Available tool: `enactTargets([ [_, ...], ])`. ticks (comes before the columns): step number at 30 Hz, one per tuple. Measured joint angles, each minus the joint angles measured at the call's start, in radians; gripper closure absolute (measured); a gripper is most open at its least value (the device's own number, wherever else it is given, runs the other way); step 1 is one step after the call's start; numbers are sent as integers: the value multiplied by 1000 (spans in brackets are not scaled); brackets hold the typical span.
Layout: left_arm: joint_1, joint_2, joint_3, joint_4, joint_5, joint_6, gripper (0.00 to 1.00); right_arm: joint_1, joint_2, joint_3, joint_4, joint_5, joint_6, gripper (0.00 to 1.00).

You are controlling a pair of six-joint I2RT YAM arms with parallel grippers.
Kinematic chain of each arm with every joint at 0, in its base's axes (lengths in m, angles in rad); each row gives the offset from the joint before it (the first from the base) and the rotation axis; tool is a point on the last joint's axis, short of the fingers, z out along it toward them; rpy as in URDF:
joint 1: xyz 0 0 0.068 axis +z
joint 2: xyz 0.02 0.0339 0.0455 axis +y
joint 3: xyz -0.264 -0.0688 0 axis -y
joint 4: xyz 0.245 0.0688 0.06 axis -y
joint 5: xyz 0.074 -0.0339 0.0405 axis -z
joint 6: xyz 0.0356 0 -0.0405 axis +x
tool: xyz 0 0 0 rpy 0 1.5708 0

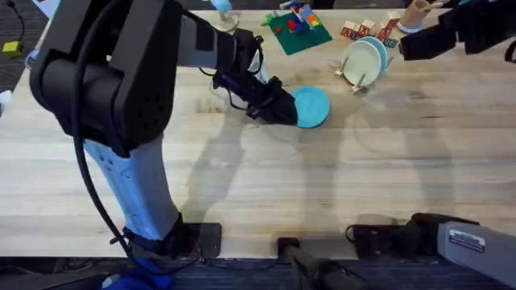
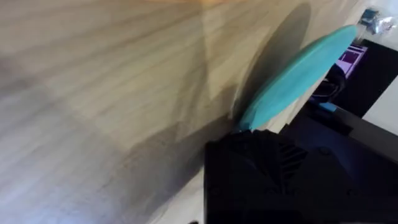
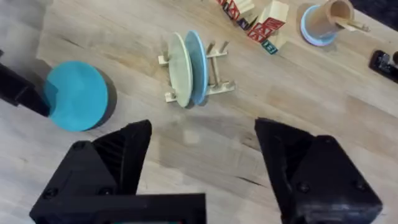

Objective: Pick up the plates from the table one by one and place each into a slot on the dish rack.

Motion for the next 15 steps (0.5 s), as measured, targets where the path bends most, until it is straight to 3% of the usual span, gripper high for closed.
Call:
enactTargets([
  [15,0,0,0,1,0,0,962,0,0,0,-75,0,1,6],
])
